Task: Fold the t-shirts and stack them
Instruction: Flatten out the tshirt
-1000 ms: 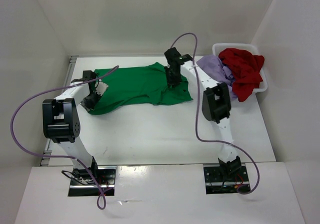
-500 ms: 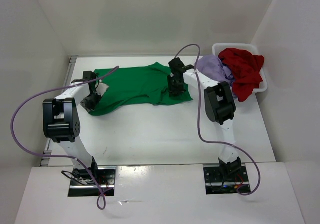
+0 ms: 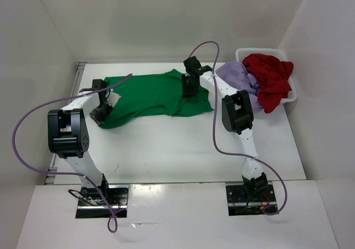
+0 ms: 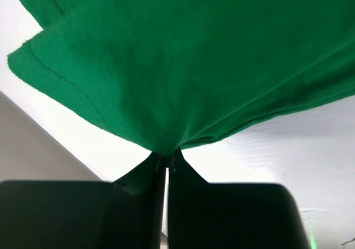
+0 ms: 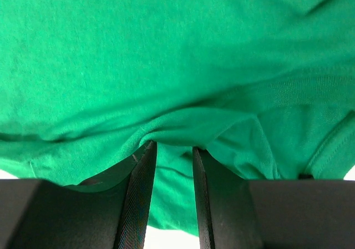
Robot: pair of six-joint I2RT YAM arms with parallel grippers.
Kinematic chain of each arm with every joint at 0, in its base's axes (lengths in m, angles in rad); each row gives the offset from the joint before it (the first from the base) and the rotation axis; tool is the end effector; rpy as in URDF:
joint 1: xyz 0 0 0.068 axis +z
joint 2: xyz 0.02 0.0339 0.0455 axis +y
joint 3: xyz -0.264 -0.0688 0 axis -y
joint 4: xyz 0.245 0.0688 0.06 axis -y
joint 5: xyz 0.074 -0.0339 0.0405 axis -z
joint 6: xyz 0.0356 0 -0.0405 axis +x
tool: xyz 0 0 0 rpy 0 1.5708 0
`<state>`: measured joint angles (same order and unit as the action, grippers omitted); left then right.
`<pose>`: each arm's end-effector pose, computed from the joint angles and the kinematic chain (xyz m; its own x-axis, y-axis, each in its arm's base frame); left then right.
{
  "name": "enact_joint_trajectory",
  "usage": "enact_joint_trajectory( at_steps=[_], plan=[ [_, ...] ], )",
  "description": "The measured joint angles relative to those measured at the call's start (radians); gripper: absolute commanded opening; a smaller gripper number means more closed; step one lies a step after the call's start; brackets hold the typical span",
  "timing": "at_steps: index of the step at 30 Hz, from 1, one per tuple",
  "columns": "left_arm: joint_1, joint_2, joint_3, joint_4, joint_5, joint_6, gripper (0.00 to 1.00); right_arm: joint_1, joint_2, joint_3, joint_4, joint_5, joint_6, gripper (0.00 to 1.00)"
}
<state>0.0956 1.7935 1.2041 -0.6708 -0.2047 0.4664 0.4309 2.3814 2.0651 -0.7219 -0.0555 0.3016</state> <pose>0.3463 0.0405 0.1810 -0.9164 0.3544 -0.1859 0.2875 0.9061 0.3103 0.4702 0.2183 0.1819 -0.8789 -0.0776 -0.4707 -0.1901 0.9619 0.1965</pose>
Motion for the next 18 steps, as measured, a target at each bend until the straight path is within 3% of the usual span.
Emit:
enact_joint_trajectory(
  at_steps=[9,14,18],
  plan=[
    [0.000,0.000,-0.001,0.000,0.000,0.000,0.00,-0.005,0.073,0.080,-0.023,0.012,0.000,0.37],
    [0.000,0.000,-0.009,-0.001,0.000,0.001,0.00,-0.004,0.073,0.087,-0.042,0.069,-0.004,0.54],
    [0.000,0.000,-0.012,-0.001,0.000,0.001,0.00,-0.004,0.073,0.087,-0.054,0.109,-0.008,0.56]
  ],
)
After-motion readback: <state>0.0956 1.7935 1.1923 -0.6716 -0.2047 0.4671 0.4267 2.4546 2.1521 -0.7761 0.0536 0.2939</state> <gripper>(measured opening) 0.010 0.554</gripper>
